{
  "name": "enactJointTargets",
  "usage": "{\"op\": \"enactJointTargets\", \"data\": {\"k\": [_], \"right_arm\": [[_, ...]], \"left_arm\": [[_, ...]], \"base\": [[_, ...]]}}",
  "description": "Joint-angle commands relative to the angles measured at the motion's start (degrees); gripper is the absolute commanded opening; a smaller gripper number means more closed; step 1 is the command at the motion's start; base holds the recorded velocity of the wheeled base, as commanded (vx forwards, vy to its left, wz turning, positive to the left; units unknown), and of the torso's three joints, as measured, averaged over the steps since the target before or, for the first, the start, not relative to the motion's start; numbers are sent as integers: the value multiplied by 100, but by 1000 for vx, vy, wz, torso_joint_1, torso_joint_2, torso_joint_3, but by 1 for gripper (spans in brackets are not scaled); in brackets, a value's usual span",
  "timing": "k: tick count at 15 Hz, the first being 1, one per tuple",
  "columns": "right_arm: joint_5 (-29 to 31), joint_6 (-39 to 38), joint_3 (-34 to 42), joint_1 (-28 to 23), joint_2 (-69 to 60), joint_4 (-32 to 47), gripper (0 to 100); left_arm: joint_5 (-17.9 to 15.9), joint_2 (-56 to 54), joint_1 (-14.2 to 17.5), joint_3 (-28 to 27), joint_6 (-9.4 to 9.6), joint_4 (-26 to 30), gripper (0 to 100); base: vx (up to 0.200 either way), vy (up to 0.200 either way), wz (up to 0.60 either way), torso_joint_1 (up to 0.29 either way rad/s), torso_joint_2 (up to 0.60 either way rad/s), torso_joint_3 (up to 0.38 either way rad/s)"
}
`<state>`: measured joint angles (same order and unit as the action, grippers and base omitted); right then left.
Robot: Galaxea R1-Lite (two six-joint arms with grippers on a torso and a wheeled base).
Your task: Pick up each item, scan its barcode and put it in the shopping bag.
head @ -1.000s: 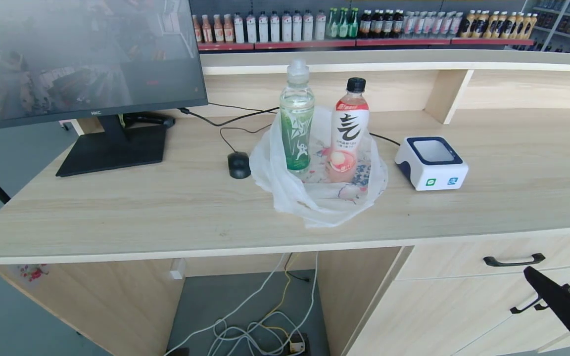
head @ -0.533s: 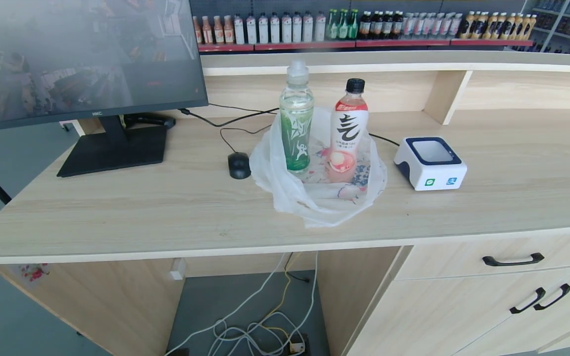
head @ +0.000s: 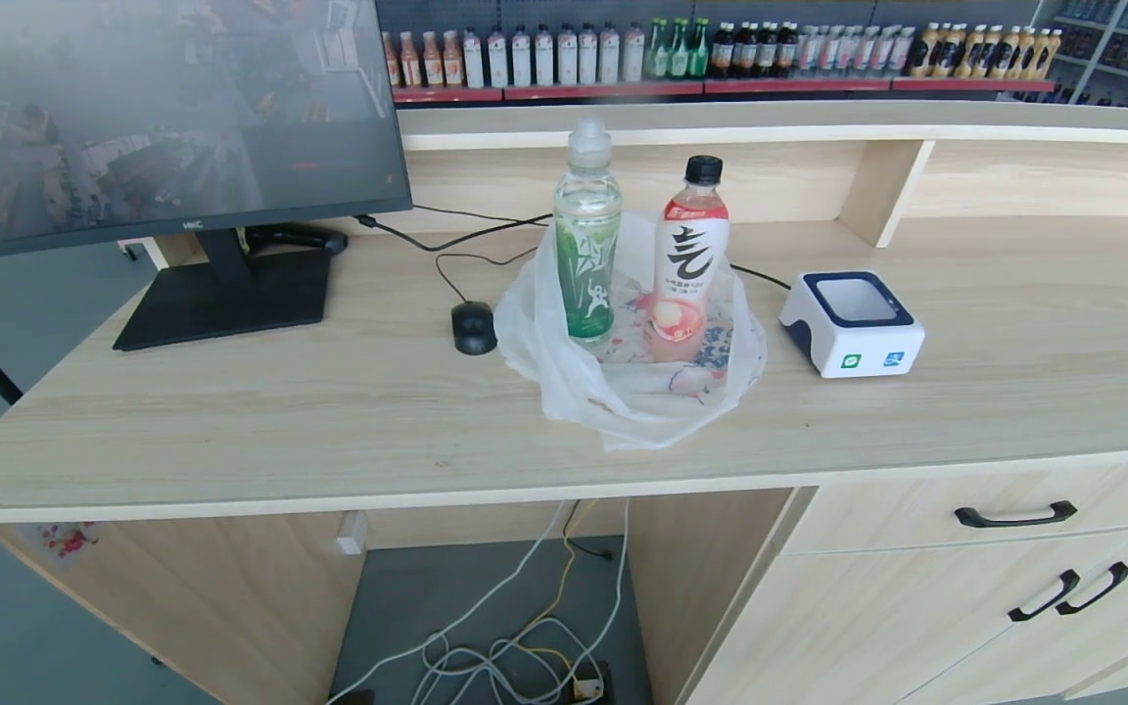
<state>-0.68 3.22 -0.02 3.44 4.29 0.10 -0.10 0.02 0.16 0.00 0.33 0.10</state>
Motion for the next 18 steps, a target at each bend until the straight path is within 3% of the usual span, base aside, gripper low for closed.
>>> {"op": "enactJointTargets", "data": {"k": [1,12,18], "right_arm": [[-2,3,-6,-300,-341,8,100],[-2,-128,-6,-326,-429,-1,100],[-2,-120,2,-326,-429,-1,100]], "left_arm": [[1,-2,2,0,2,-1,100],[1,-2,2,0,-15,-1,100],[1,-2,2,0,2,-1,100]], "base": [[0,0,0,0,0,0],[0,0,0,0,0,0],[0,-200,0,0,1,4]]}}
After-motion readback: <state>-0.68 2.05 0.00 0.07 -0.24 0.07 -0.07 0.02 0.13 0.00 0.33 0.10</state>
